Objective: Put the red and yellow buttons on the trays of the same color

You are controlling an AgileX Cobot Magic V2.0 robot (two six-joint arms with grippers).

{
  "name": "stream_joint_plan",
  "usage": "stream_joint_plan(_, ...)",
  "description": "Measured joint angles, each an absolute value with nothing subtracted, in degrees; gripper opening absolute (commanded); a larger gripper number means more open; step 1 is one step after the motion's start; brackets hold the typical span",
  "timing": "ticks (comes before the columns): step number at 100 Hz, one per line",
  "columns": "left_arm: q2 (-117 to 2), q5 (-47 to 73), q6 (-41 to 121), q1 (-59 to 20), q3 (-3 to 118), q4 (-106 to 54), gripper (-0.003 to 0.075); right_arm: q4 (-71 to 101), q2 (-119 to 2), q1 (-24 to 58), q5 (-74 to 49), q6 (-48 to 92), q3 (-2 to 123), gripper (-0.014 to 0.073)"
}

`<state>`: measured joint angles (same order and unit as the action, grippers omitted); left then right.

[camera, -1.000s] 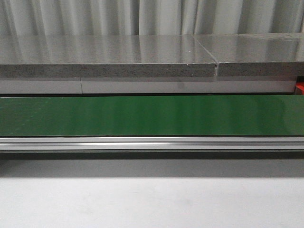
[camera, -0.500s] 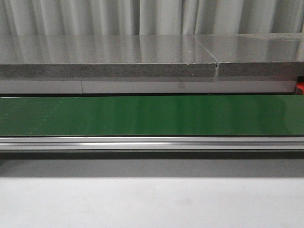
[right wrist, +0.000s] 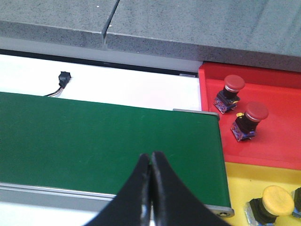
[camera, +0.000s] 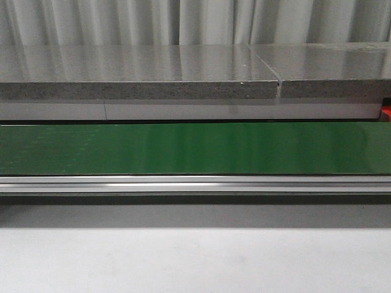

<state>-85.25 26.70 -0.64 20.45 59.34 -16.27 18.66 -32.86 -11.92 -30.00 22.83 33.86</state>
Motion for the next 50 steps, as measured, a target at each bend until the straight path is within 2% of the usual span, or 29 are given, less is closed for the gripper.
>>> stream_joint_plan(50, -99.2, 27.6, -0.6, 20.4, 65.3, -15.2, 0.0639, 18.7, -32.9, -11.9, -30.0, 22.8, 33.9, -0.0068)
